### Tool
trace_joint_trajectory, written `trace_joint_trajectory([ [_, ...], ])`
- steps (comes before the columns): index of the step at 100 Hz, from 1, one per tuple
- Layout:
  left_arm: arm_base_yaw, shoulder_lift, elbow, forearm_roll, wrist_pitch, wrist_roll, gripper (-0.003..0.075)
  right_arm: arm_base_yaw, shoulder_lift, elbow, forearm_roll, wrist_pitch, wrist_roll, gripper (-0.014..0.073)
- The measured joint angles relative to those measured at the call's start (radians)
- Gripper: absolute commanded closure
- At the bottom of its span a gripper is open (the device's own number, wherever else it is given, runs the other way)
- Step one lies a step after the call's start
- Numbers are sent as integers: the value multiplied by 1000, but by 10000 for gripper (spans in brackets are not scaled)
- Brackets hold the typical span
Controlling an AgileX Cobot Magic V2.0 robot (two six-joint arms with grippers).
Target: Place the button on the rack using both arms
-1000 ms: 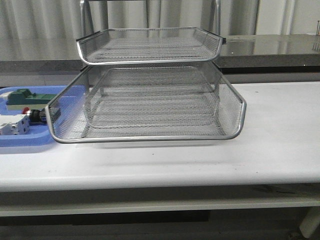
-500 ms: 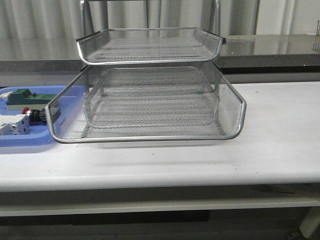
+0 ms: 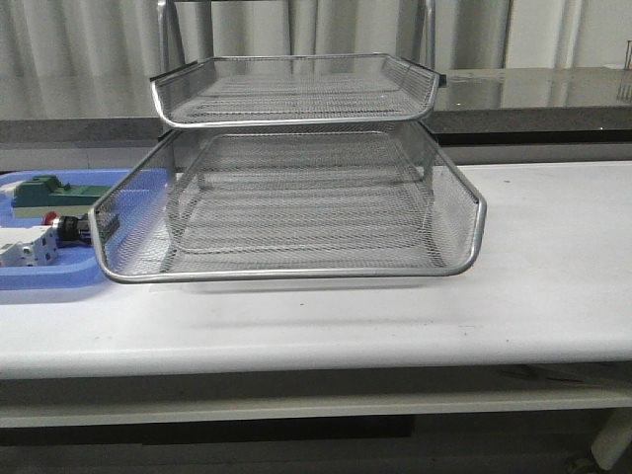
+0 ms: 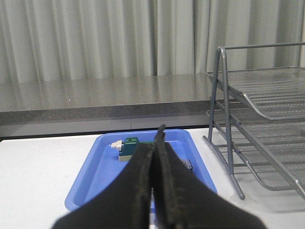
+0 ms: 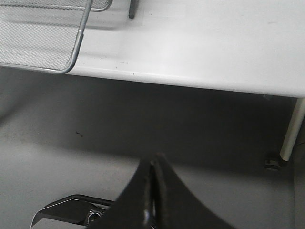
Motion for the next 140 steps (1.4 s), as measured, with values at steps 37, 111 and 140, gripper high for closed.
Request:
trace_joint_trajectory([
  [37, 0, 212, -297, -86, 228, 0, 741, 0, 0, 0, 0, 0, 1, 654],
  [111, 0, 1178, -1056, 36, 689, 54, 740, 0, 0, 0, 0, 0, 1, 654],
  [140, 0, 1311, -1091, 36, 700, 127, 666, 0, 0, 0, 0, 0, 1, 654],
])
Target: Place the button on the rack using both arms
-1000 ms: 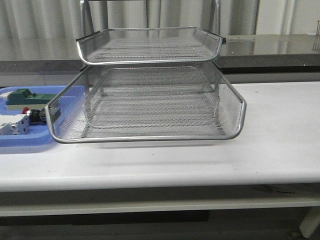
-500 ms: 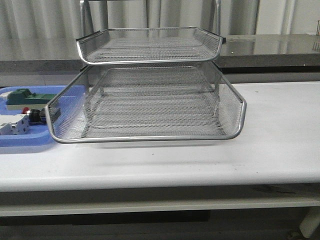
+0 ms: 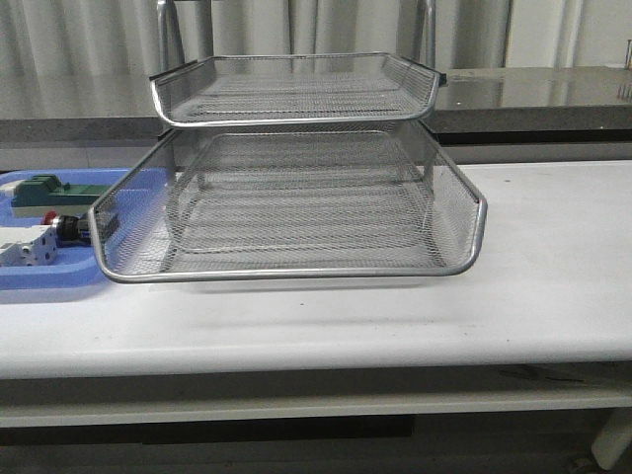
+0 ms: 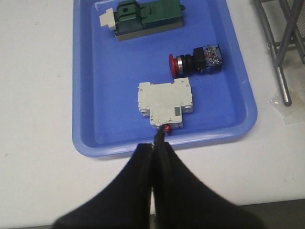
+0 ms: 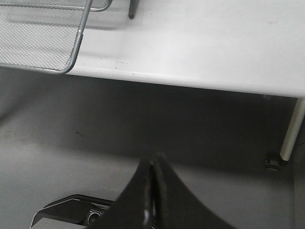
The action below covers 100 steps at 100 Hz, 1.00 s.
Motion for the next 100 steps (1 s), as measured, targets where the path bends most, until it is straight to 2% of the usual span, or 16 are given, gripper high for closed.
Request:
trace_joint_trajectory([
  [4, 0, 0, 0, 0, 0, 6, 617, 0, 0, 0, 0, 0, 0, 654],
  [11, 0, 0, 0, 2, 0, 24, 482, 0, 0, 0, 0, 0, 0, 654],
  [23, 0, 0, 0, 2, 7, 43, 195, 0, 0, 0, 0, 0, 0, 654],
  [30, 0, 0, 0, 2, 11, 48, 110, 0, 0, 0, 0, 0, 0, 654],
  [64, 0, 3, -1, -40, 13, 52, 101, 0, 0, 0, 0, 0, 0, 654],
  [76, 0, 24, -12, -46, 10, 106, 101, 0, 0, 0, 0, 0, 0, 654],
  [100, 0, 196, -186, -55, 30, 228, 101, 0, 0, 0, 0, 0, 0, 654],
])
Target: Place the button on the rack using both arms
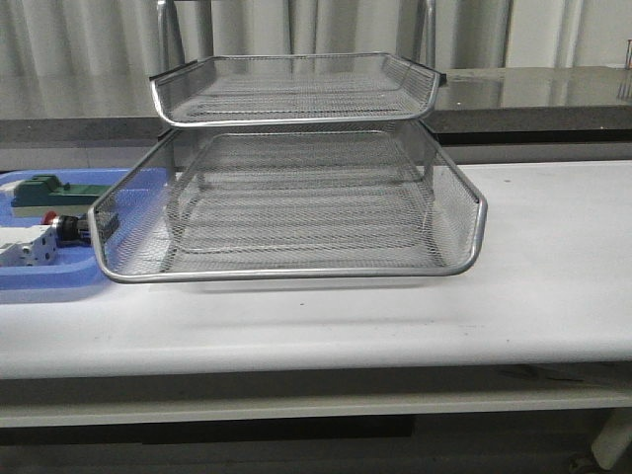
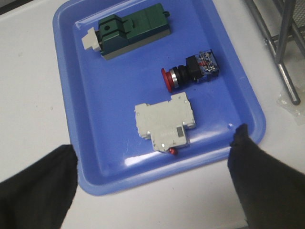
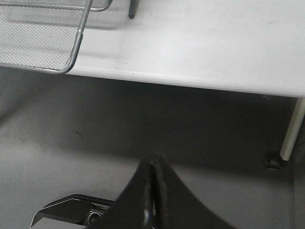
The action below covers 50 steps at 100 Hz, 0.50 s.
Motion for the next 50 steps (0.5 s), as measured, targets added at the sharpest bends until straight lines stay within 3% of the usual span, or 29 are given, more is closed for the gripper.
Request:
trace_joint_trajectory([
  [50, 0, 519, -536, -133, 245, 389, 101, 0, 0, 0, 0, 0, 0, 654],
])
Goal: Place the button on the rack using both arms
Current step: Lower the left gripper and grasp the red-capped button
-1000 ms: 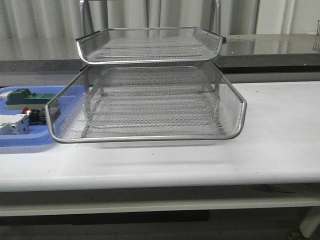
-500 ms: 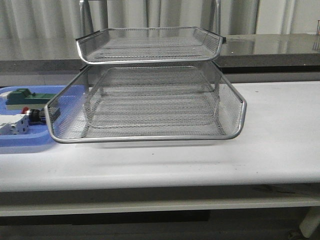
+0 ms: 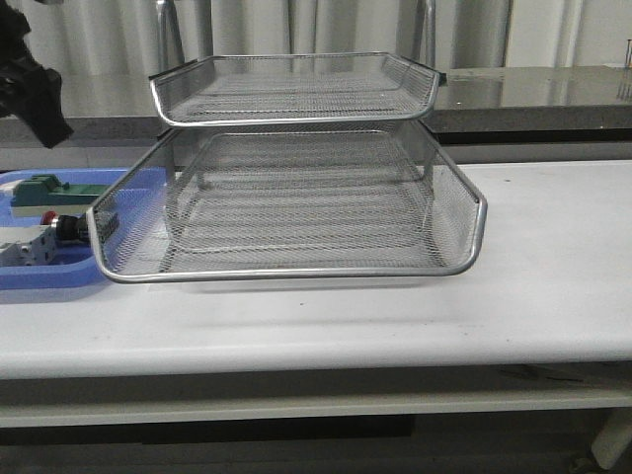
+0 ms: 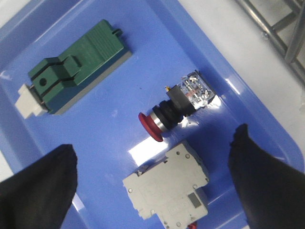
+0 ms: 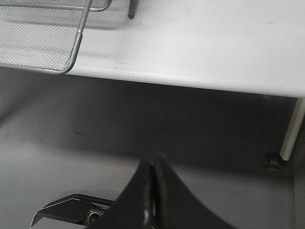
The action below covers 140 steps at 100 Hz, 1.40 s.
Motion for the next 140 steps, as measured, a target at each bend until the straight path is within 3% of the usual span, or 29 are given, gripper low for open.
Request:
trace_joint_trajectory([
  [22, 0, 132, -114, -2, 58, 129, 101, 0, 0, 0, 0, 0, 0, 654],
  [69, -31, 214, -128, -4, 42, 272, 101, 0, 0, 0, 0, 2, 0, 654],
  [140, -45, 303, -128, -1, -21, 322, 101, 0, 0, 0, 0, 2, 0, 654],
])
